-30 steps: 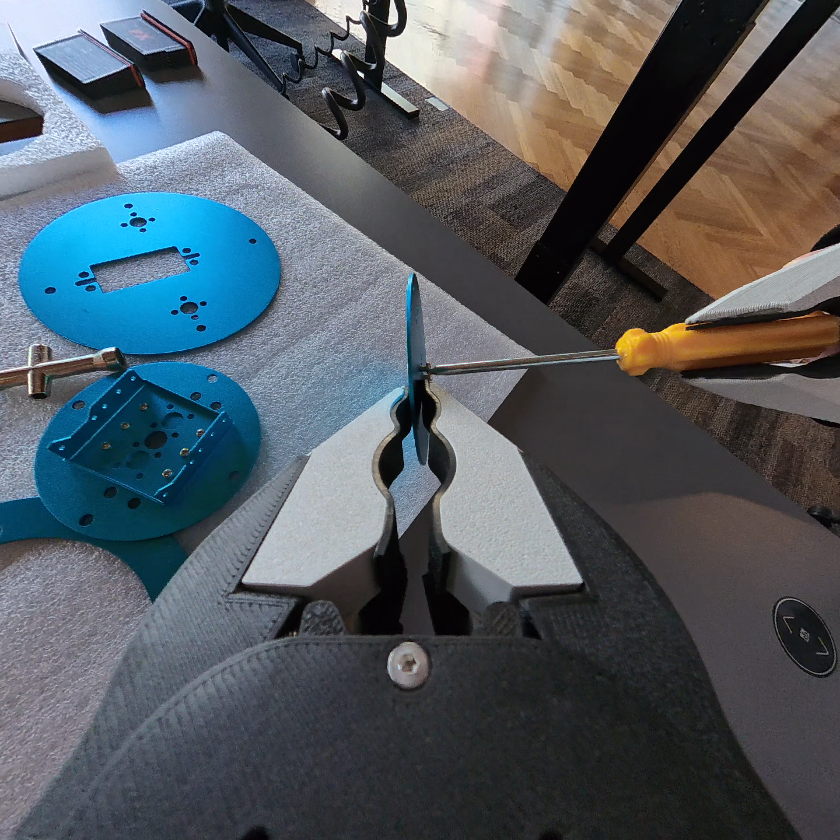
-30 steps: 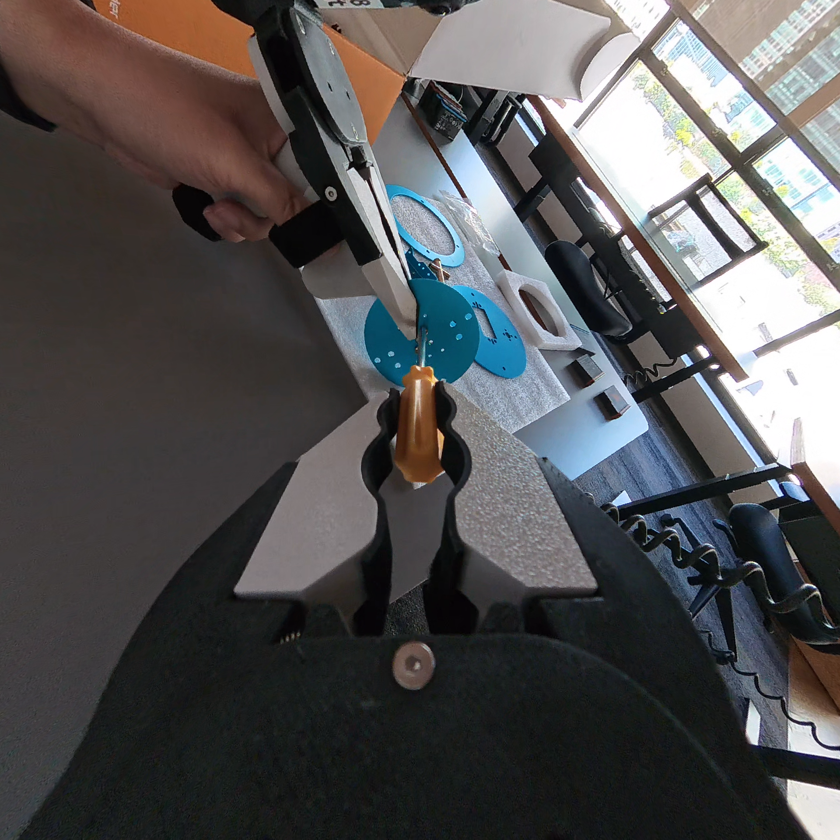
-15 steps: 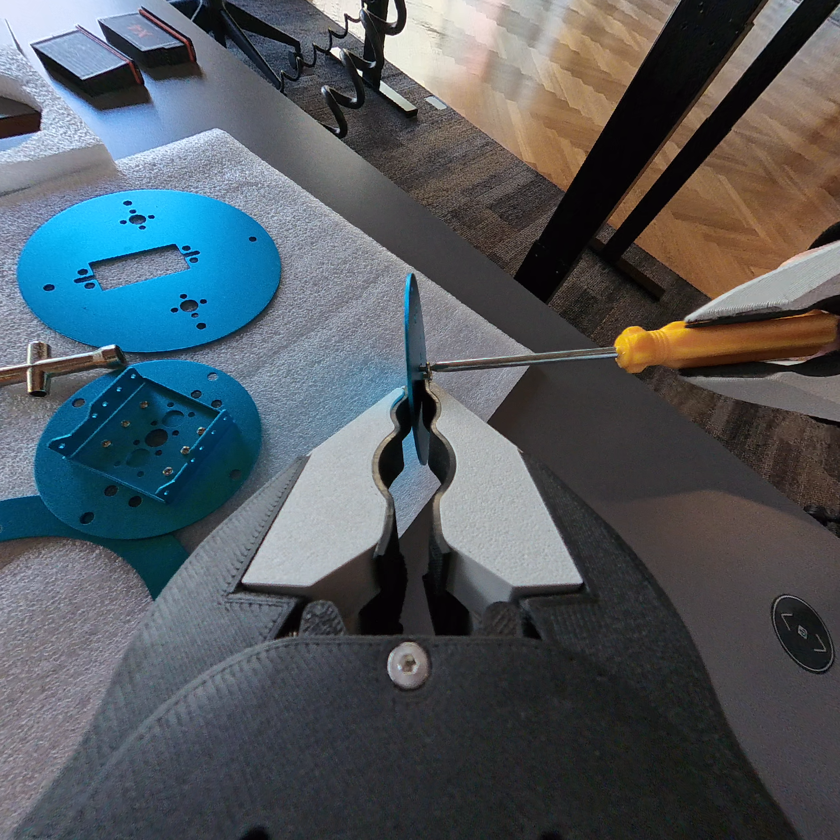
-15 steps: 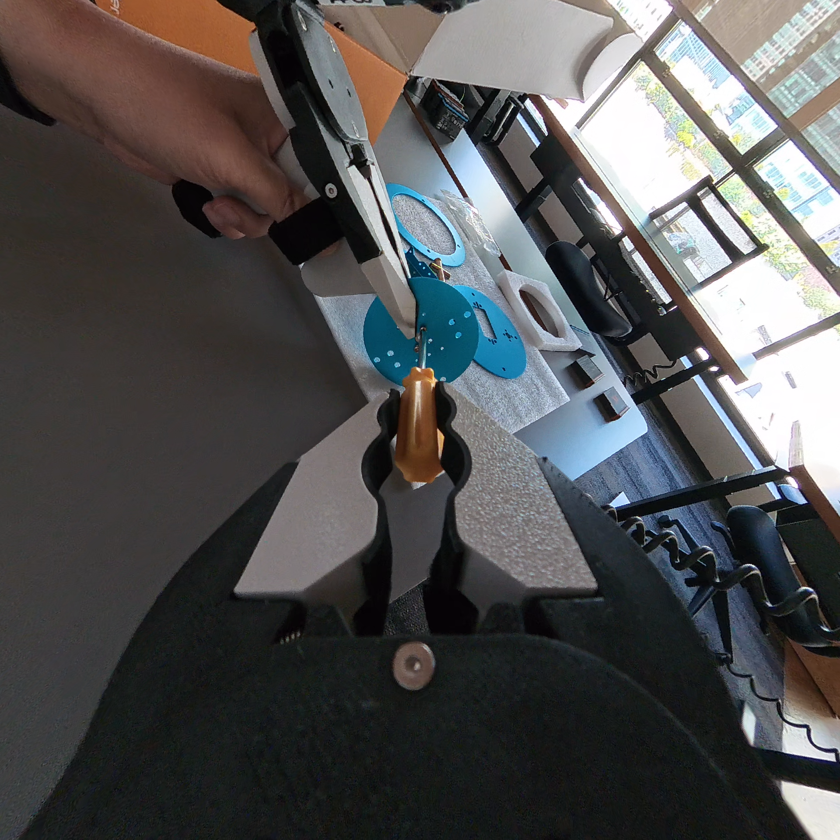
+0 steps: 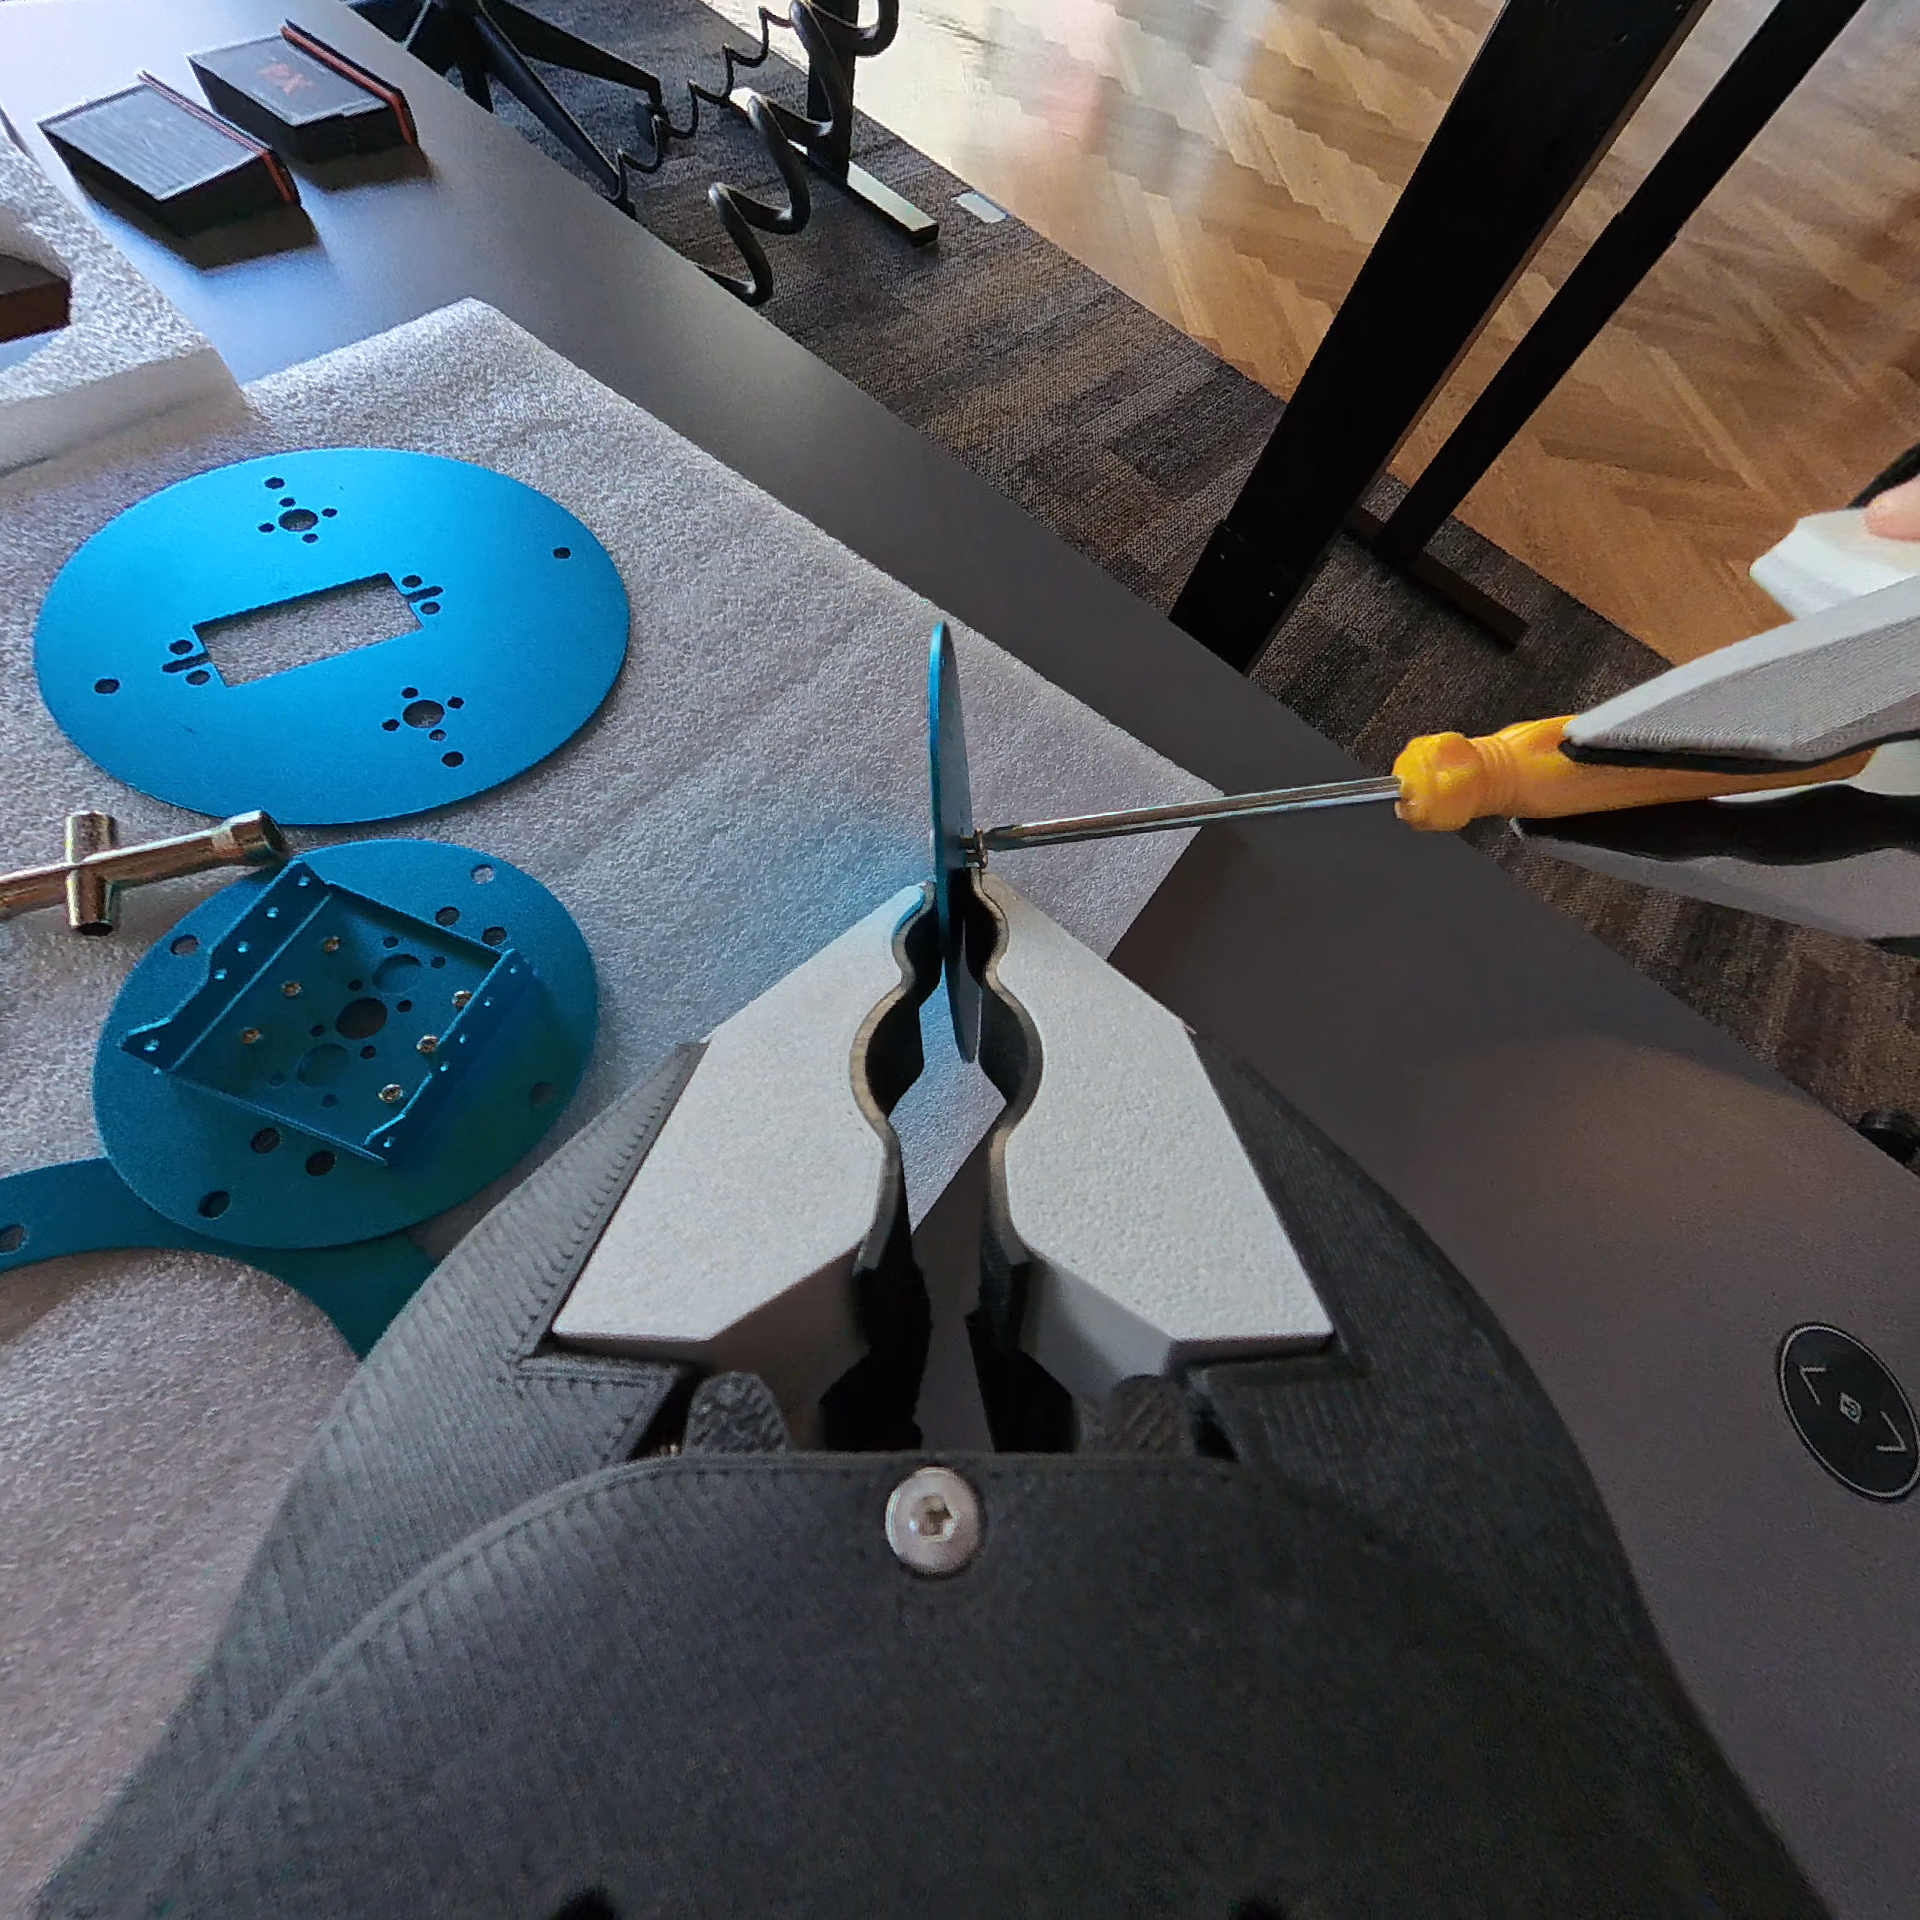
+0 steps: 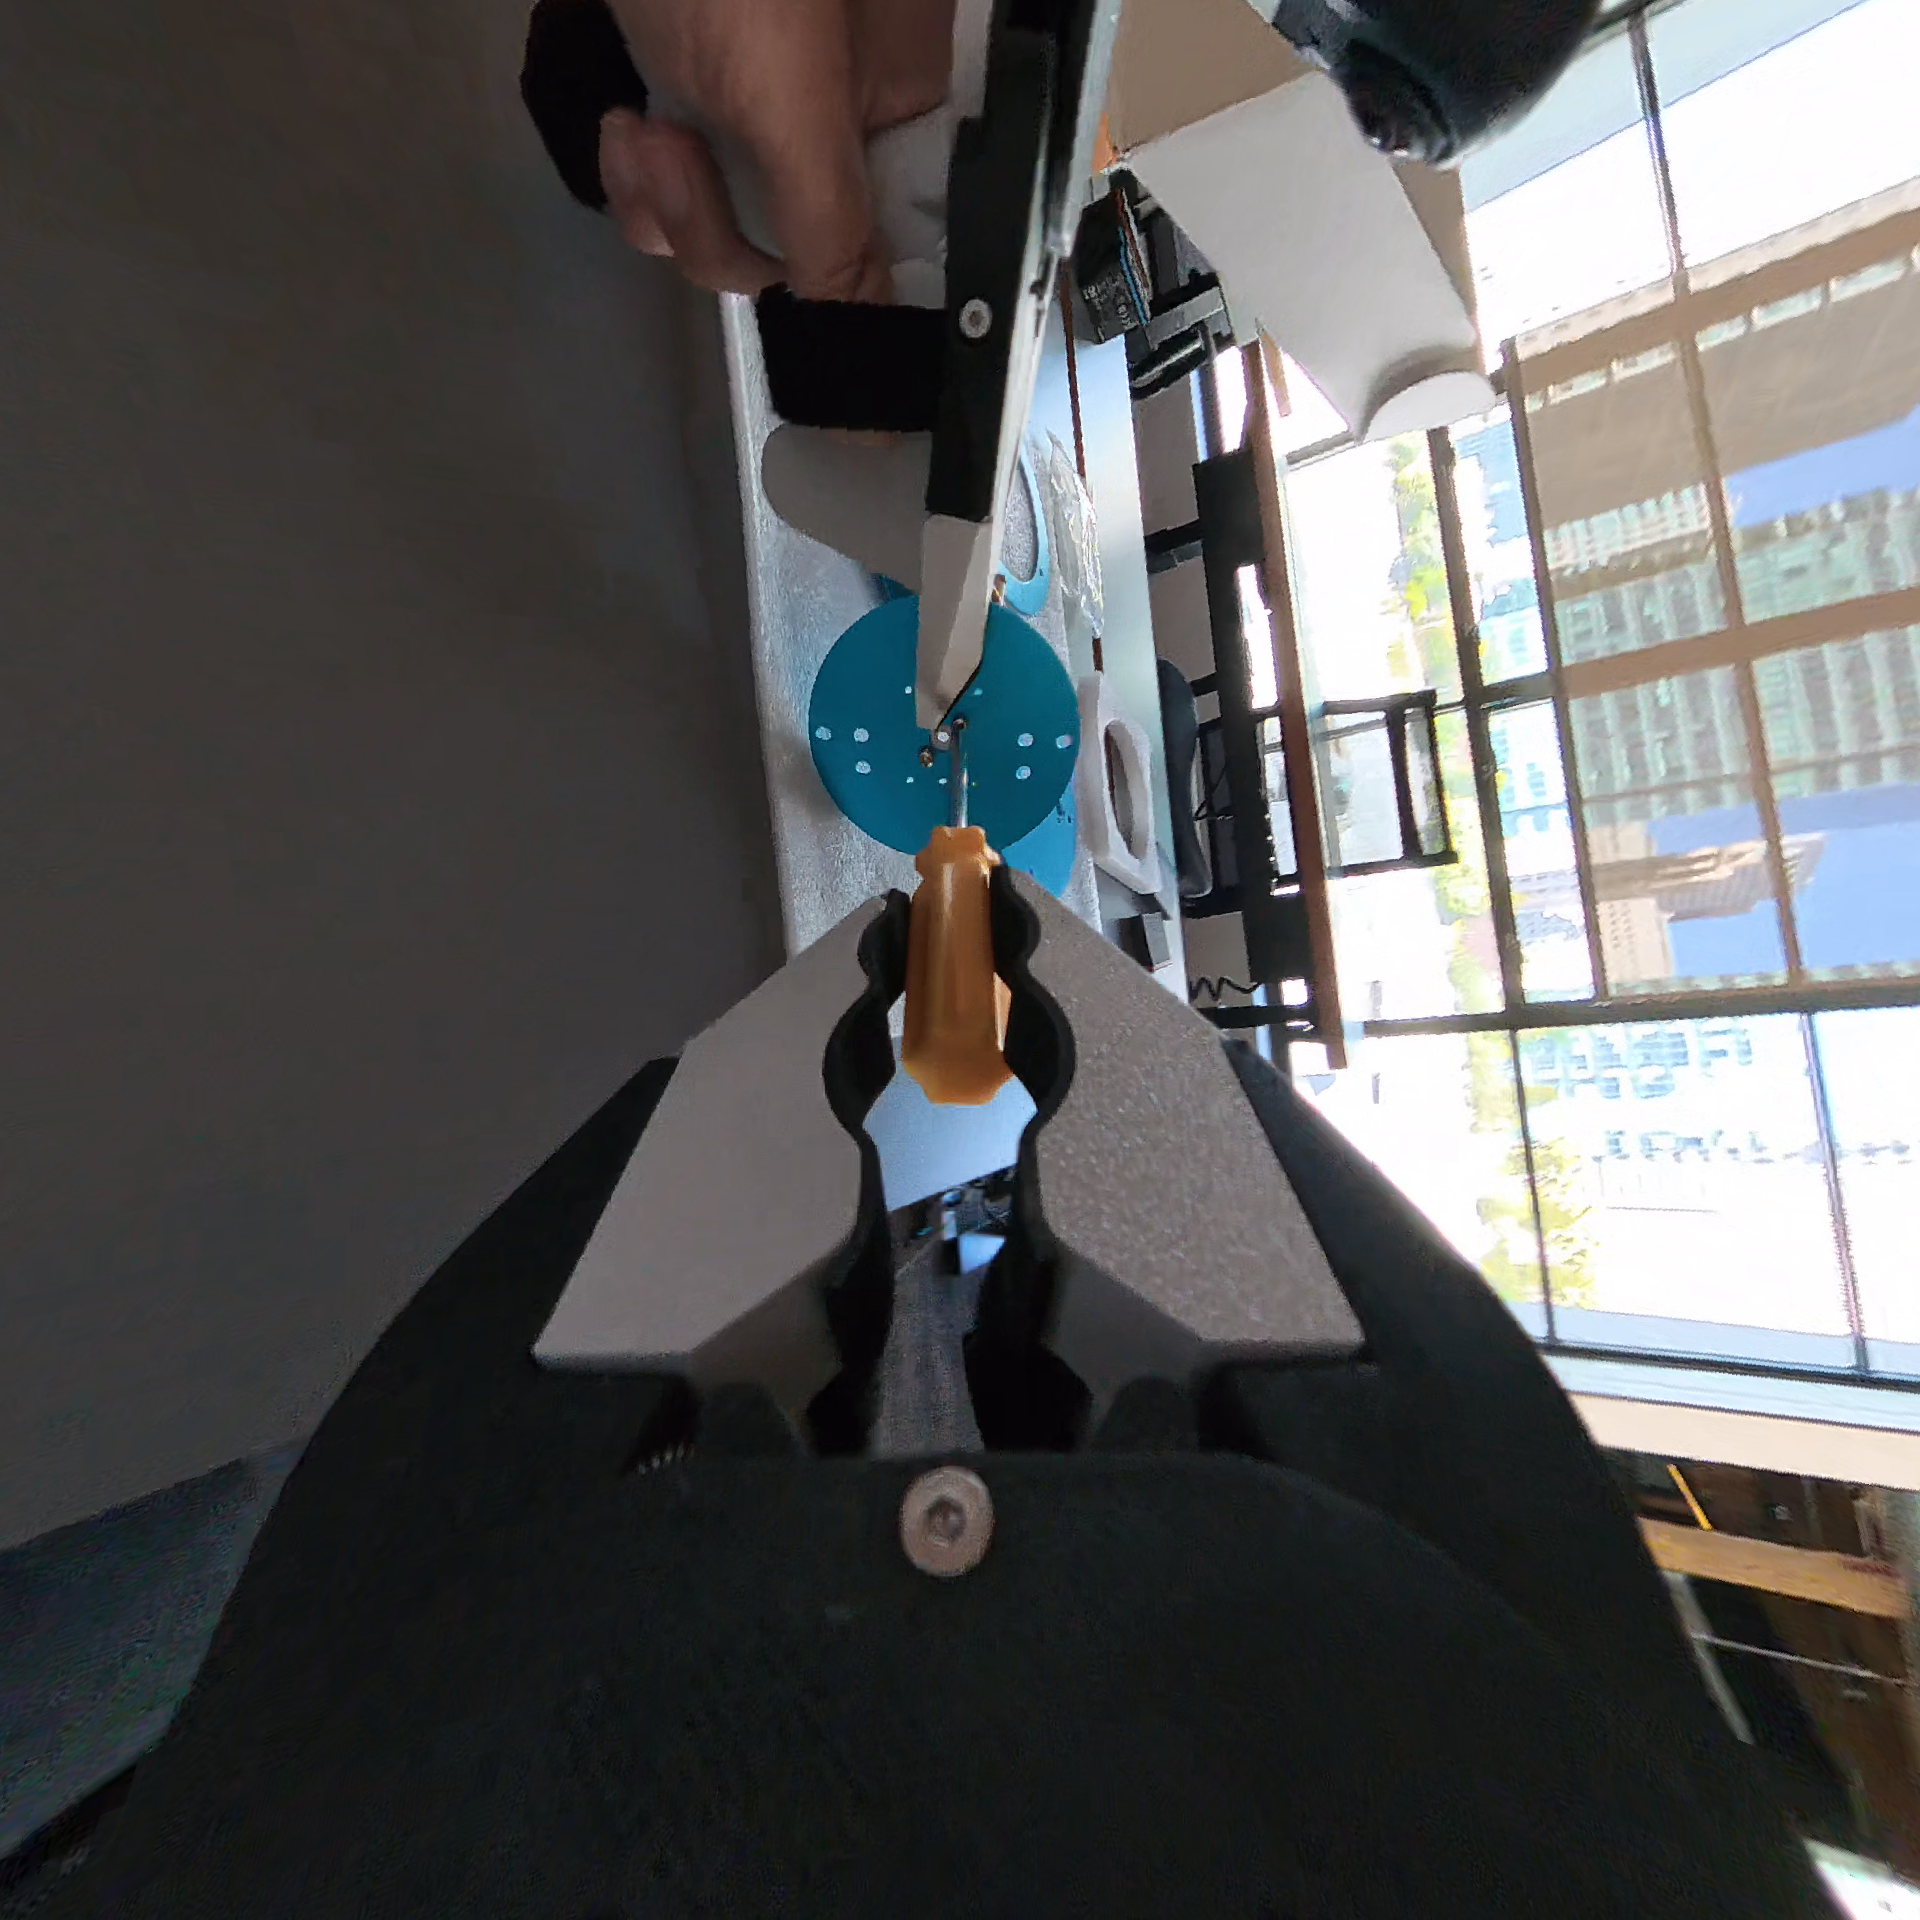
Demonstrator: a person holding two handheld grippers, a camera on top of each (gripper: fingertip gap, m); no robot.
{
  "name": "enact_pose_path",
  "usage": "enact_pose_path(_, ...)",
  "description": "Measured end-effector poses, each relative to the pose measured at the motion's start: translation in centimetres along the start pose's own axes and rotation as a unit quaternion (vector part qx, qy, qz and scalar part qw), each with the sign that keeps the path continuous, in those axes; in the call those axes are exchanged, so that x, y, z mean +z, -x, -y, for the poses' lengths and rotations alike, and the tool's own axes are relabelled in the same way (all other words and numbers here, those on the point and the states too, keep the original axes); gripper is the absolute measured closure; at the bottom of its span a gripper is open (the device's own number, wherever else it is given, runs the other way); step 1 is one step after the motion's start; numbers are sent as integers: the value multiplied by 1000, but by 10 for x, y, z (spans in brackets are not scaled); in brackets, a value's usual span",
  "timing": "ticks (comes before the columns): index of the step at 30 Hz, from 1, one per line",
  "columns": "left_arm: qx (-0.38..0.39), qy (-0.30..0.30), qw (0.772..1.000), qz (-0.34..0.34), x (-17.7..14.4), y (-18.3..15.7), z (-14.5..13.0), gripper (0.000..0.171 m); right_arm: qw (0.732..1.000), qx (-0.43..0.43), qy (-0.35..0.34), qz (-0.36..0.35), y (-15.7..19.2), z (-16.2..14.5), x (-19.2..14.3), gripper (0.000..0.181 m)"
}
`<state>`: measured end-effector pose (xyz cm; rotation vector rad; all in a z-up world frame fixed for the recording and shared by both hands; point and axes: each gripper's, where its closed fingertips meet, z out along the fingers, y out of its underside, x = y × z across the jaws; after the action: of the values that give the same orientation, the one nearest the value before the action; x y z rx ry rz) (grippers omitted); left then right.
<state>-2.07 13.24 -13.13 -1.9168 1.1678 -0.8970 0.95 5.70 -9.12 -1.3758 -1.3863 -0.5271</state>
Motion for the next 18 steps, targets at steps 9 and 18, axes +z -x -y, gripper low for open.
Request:
enact_pose_path(9, 31, 4, 999, 9, 0, 0, 0, 169, 998, -61, -9, 11, -1, 0, 1, 166)
enact_pose_path(18, 30, -3, 999, 32, 1, 2, 1, 169, 854, 519, -33, 24, -5, -3, 3, 167)
